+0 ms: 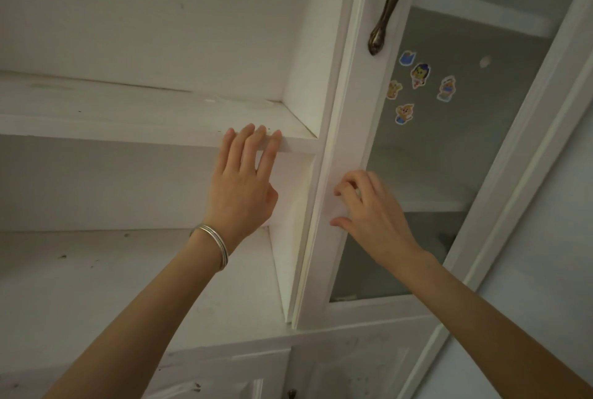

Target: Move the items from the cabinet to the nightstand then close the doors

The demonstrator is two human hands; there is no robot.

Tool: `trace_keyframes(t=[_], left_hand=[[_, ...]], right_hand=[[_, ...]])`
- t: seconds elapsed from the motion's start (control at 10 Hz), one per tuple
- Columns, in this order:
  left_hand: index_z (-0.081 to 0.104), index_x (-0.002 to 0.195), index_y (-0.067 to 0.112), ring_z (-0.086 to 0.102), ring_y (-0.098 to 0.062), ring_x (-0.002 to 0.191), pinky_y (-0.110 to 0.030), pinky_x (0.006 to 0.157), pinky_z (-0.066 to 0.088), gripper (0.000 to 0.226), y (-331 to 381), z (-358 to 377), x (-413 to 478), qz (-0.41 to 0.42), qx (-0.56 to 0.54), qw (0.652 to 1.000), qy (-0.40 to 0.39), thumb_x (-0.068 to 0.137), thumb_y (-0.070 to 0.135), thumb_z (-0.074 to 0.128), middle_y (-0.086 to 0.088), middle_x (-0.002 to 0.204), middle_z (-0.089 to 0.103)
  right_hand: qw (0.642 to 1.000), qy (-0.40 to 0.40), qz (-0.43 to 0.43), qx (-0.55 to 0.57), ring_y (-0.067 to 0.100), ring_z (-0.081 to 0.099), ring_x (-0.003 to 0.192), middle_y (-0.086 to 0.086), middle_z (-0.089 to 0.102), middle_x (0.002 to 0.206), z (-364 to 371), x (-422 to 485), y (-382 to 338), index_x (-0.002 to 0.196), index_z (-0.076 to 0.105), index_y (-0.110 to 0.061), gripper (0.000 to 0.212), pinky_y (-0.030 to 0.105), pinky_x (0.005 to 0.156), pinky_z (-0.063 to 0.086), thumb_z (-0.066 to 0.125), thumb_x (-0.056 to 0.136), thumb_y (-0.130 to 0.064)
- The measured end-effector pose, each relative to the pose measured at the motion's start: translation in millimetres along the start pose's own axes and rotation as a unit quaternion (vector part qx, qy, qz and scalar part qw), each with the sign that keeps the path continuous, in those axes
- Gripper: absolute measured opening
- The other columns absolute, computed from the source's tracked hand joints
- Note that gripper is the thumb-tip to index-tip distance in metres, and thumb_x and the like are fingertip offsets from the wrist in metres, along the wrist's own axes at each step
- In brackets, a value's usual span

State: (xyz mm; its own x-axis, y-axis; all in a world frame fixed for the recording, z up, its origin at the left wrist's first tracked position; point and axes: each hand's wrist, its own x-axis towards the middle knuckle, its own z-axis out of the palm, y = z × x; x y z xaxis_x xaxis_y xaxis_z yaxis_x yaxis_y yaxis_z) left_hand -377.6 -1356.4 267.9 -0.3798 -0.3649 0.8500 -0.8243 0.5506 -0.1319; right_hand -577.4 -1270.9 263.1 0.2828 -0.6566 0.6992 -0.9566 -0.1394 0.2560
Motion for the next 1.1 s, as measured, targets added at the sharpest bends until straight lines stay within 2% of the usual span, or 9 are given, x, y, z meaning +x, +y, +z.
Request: trace_keyframes(t=[0.2,0.4,0.5,0.6,0.7,0.9,1.1], left_hand=[[0.037,0.138,0.003,0.034,-0.038,0.129,-0.052,0.112,0.02,0.076,0,6,0,-0.001,-0.007,1.0,0.012,0.069,0.012,0.068,-0.022,0.133,0.045],[0.033,0.139,0.002,0.031,-0.04,0.13,-0.054,0.112,0.017,0.078,2,5,0,-0.004,0.0,1.0,-0.01,0.07,0.015,0.066,-0.025,0.135,0.042],[0.032,0.14,0.002,0.031,-0.039,0.13,-0.053,0.112,0.017,0.081,-2,-2,-1,0.012,-0.01,1.0,-0.025,0.068,0.014,0.067,-0.025,0.135,0.042],[0.033,0.14,0.003,0.032,-0.038,0.129,-0.052,0.112,0.019,0.084,-6,-6,-1,0.026,-0.015,0.999,-0.035,0.065,0.014,0.07,-0.024,0.134,0.044],[0.038,0.138,0.001,0.035,-0.04,0.129,-0.054,0.111,0.022,0.083,-5,-9,-1,0.027,-0.025,0.999,-0.038,0.062,0.012,0.071,-0.025,0.134,0.045],[0.042,0.136,0.006,0.035,-0.042,0.129,-0.059,0.107,0.025,0.081,-10,-24,-1,0.051,-0.027,0.996,-0.074,0.062,0.016,0.073,-0.025,0.134,0.045],[0.048,0.132,0.007,0.035,-0.043,0.129,-0.062,0.105,0.025,0.074,-14,-68,-29,0.032,0.009,0.996,-0.084,0.065,0.028,0.074,-0.023,0.133,0.047]], right_hand=[[0.999,0.001,0.051,-0.015,0.024,0.049,0.071,0.013,0.053,0.086,13,12,-5,0.085,0.057,-0.003,0.054,0.025,0.054,0.037,0.092,0.046,-0.016],[0.998,0.004,0.055,-0.027,0.027,0.049,0.074,0.014,0.054,0.088,12,10,-11,0.088,0.056,-0.002,0.051,0.032,0.056,0.042,0.089,0.051,-0.014],[0.998,-0.012,0.045,-0.053,0.03,0.053,0.085,0.015,0.056,0.098,6,-4,-12,0.098,0.057,0.0,0.058,0.038,0.069,0.048,0.089,0.052,-0.018],[0.995,-0.053,0.039,-0.08,0.034,0.05,0.111,0.02,0.054,0.12,4,-24,-13,0.118,0.053,0.001,0.079,0.044,0.095,0.042,0.089,0.053,-0.027],[0.988,-0.09,0.041,-0.116,0.035,0.045,0.124,0.021,0.048,0.134,-3,-28,-13,0.13,0.047,-0.001,0.09,0.05,0.103,0.032,0.087,0.057,-0.033],[0.988,-0.057,0.032,-0.139,0.032,0.034,0.133,0.017,0.039,0.143,-37,-8,-18,0.138,0.037,-0.007,0.083,0.056,0.107,0.026,0.078,0.069,-0.028],[0.994,0.0,0.014,-0.11,0.029,0.036,0.132,0.017,0.04,0.142,-67,-10,-37,0.14,0.035,-0.008,0.081,0.055,0.107,0.027,0.074,0.074,-0.033]])
